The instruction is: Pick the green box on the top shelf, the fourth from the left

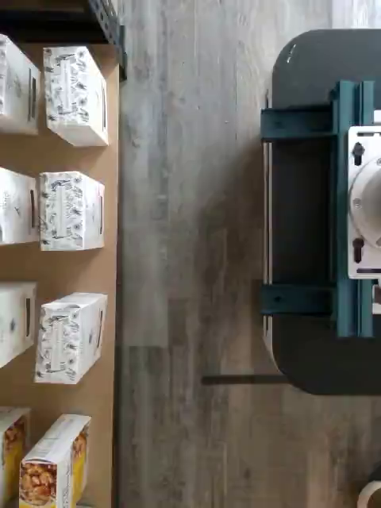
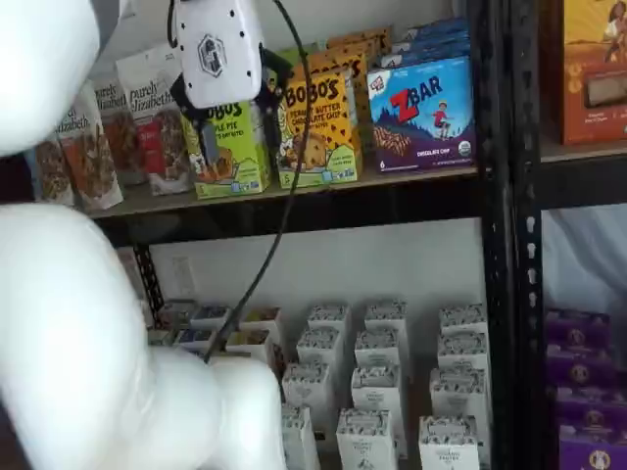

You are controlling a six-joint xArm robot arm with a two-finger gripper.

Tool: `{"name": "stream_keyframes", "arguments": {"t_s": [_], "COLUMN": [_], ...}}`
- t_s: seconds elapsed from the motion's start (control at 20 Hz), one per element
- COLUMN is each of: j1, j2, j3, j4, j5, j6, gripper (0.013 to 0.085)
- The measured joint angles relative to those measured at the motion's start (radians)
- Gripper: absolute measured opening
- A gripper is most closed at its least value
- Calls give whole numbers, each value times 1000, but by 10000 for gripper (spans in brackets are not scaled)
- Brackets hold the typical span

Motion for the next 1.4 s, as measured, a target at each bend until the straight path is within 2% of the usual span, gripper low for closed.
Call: {"name": "stream_keyframes", "arguments": {"t_s": [0.05, 0.1, 0.2, 0.5, 0.7, 1.0, 1.2, 1.4], "j1": [-7, -49, -79, -75, -44, 38, 118, 157], "j2": [-6, -42, -67, -67, -65, -39, -8, 35], "j3": [6, 40, 61, 62, 65, 64, 52, 31], "j4": [8, 52, 88, 87, 68, 47, 10, 17], "j5": [-11, -67, -109, -115, -135, -195, -242, -287], "j6": [-5, -30, -50, -50, -27, 43, 111, 149], "gripper": [850, 850, 850, 850, 850, 850, 850, 850]}}
